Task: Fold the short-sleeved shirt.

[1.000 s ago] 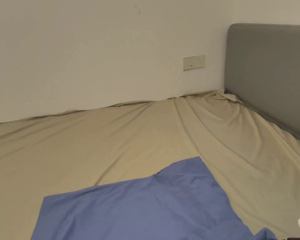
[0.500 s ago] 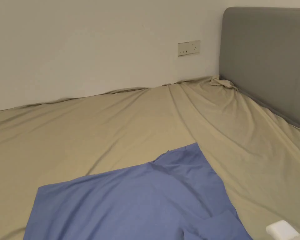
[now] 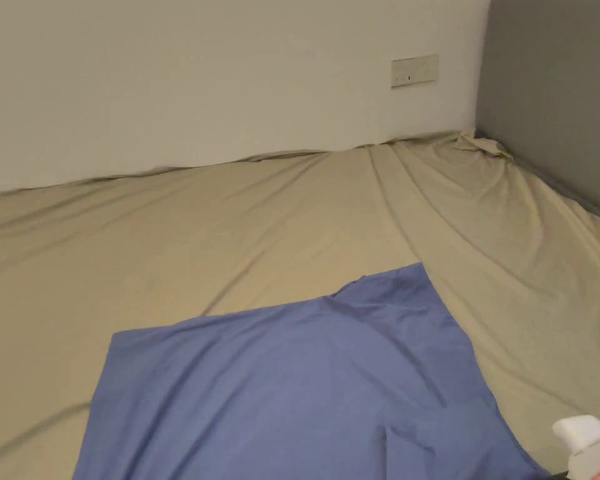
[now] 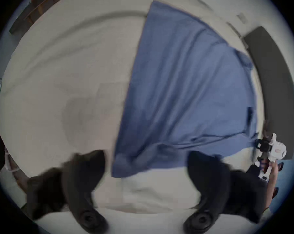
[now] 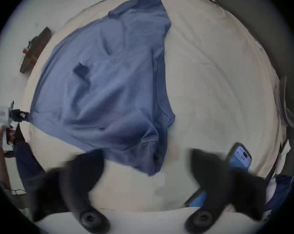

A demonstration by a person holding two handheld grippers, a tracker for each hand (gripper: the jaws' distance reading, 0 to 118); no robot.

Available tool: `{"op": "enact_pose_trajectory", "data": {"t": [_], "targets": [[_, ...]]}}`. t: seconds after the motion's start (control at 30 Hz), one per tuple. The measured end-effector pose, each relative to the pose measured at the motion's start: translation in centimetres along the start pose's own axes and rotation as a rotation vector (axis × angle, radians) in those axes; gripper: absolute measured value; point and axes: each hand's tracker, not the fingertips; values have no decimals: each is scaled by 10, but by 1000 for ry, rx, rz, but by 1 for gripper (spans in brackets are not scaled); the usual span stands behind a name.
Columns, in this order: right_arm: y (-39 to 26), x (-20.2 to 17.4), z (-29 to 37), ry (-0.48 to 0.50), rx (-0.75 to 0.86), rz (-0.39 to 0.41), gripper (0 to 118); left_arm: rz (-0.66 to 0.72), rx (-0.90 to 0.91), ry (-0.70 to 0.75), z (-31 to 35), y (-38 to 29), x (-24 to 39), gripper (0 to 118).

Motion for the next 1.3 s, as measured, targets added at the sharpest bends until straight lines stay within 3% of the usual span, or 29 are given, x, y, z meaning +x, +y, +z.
{"op": "enact_pose_trajectory", "data": {"t": [0.07, 0.17, 0.3, 0.33, 0.37, 0.4, 0.47, 0.57, 0.63, 0.7, 0.73, 0.77, 0.8, 0.83, 0.9, 1.0, 1.03, 1.07, 1.1, 1.13, 1.23, 1.3], "targets": [[-2, -8, 42, 27, 158, 25, 118, 29, 163, -147, 37, -14, 5, 114], [-11, -24, 94, 80, 315, -57, 118, 106, 328, -292, 81, -49, 24, 114], [-31, -48, 111, 188, 468, -49, 112, 94, 358, -234, 80, -85, 47, 113], [-38, -56, 110, 211, 474, -22, 95, 122, 338, -168, 75, -98, 52, 101], [-44, -65, 109, 211, 491, 10, 37, 152, 364, -128, 70, -110, 56, 45], [-49, -74, 106, 168, 517, 33, 3, 143, 402, -122, 58, -109, 46, 0], [-61, -93, 95, 30, 550, 45, 3, 172, 394, -80, 41, -118, 50, 0], [-61, -101, 83, 149, 466, 81, 3, 147, 345, -64, 26, -111, 43, 0], [-61, -100, 80, 143, 477, 77, 2, 142, 383, -23, 22, -101, 35, 0], [-61, -100, 82, 129, 483, 83, 3, 140, 393, 66, 23, -85, 25, 40], [-61, -98, 84, 128, 484, 79, 3, 128, 405, 100, 19, -75, 18, 40], [-59, -93, 86, 133, 490, 66, 3, 130, 380, 121, 9, -65, 10, 103], [-60, -90, 87, 140, 498, 48, 3, 128, 318, 104, 4, -67, 8, 118], [-60, -87, 88, 144, 504, 33, 3, 143, 369, 153, -7, -56, -3, 118], [-59, -78, 88, 147, 501, 13, 3, 159, 292, 193, -31, -47, -17, 118], [-57, -67, 84, 136, 481, -9, 3, 162, 191, 152, -32, -40, 2, 118], [-55, -63, 82, 127, 470, -15, 3, 145, 148, 133, -34, -40, 7, 115], [-53, -59, 79, 117, 459, -21, 3, 129, 114, 121, -41, -41, 13, 83], [-51, -56, 76, 108, 452, -26, 3, 85, 123, 113, -41, -42, 19, 34], [-49, -51, 73, 95, 443, -32, 3, 11, 184, 129, -41, -40, 24, 10], [-42, -38, 61, 83, 429, -50, 3, 37, 201, 125, -41, -45, 28, 10], [-37, -28, 55, 92, 419, -76, 2, 133, 210, 1, -36, -45, 15, 10]]}}
